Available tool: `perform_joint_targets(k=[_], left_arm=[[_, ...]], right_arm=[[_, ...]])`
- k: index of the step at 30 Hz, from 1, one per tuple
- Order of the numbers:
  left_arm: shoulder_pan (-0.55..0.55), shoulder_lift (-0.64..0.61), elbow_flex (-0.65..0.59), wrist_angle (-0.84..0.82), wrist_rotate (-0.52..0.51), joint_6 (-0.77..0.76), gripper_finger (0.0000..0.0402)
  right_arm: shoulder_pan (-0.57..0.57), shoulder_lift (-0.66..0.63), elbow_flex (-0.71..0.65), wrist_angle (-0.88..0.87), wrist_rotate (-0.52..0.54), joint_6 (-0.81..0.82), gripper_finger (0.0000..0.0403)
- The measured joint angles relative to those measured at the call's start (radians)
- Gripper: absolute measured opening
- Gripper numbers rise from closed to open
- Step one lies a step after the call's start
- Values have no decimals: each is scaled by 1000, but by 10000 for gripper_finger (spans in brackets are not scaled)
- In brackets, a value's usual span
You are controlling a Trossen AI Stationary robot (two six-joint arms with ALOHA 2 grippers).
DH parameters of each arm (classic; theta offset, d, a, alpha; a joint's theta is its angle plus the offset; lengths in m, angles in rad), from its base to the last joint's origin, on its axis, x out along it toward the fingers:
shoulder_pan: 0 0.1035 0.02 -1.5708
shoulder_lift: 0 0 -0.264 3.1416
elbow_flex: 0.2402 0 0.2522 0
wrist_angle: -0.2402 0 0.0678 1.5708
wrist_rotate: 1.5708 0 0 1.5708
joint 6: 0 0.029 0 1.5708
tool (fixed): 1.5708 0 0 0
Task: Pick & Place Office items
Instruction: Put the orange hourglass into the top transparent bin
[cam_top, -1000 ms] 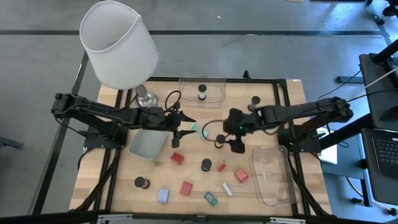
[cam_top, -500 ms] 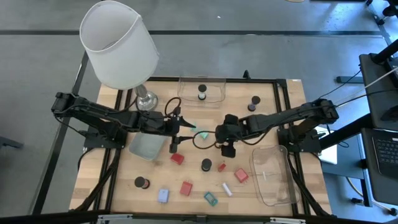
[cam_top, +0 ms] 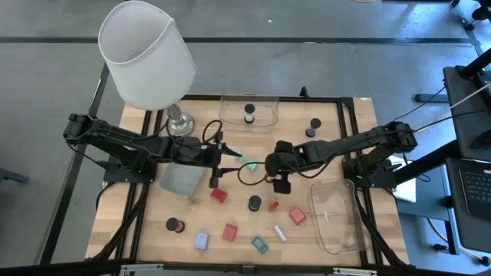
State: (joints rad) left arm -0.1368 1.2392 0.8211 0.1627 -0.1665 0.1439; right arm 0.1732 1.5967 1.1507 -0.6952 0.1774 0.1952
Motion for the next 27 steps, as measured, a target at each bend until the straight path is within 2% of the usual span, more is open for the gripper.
perform_joint_targets(k=[8,18,27], left_arm=[[0,0,0,-1,0,9,198],[0,0,0,0,-1,24,198],[0,0,0,-1,-1,27,198]], right_arm=[[-25,41,0,4,-39,28,382],[-36,80,0,7,-38,25,379],[-36,80,0,3,-35,25,309]])
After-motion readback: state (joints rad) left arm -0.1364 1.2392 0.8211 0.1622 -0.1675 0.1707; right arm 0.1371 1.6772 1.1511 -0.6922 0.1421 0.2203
